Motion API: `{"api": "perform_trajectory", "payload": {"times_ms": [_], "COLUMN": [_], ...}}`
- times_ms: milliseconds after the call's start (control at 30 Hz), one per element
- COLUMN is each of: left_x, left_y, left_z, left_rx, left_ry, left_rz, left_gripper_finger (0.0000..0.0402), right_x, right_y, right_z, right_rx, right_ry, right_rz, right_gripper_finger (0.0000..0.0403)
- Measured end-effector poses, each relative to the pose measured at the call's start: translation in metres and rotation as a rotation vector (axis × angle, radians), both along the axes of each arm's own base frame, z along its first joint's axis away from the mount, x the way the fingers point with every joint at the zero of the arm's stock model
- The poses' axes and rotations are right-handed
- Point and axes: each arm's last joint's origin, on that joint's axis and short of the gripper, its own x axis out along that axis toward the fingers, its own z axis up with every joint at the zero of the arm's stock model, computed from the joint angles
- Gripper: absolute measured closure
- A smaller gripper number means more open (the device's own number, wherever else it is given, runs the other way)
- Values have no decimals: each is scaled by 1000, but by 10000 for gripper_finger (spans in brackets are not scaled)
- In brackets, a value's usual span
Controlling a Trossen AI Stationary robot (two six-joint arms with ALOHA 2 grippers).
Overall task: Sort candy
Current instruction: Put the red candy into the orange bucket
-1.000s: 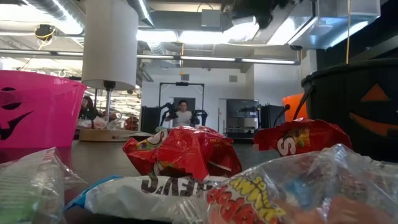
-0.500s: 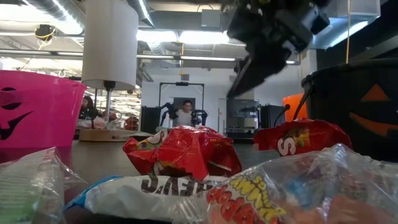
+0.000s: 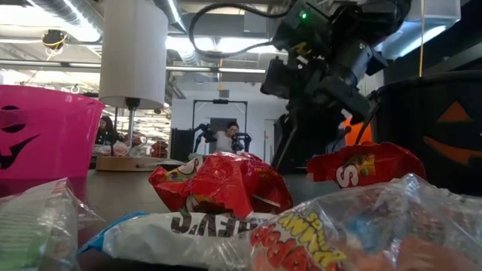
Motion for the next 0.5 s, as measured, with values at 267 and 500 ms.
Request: {"api": "perform_trajectory", "payload": {"times_ms": [267, 500], "left_x": [0, 0], "left_y": [0, 0], "left_z": [0, 0], "left_rx": [1, 1], "left_ry": [1, 1], "left_rz": [0, 0], "left_gripper_finger": [247, 247], "right_x": [0, 0], "right_y": [-1, -1], "right_z": [-3, -3], "right_rx": [-21, -21], "right_ry": [7, 7], "right_rz": [-14, -14], "right_gripper_finger": [302, 383]}}
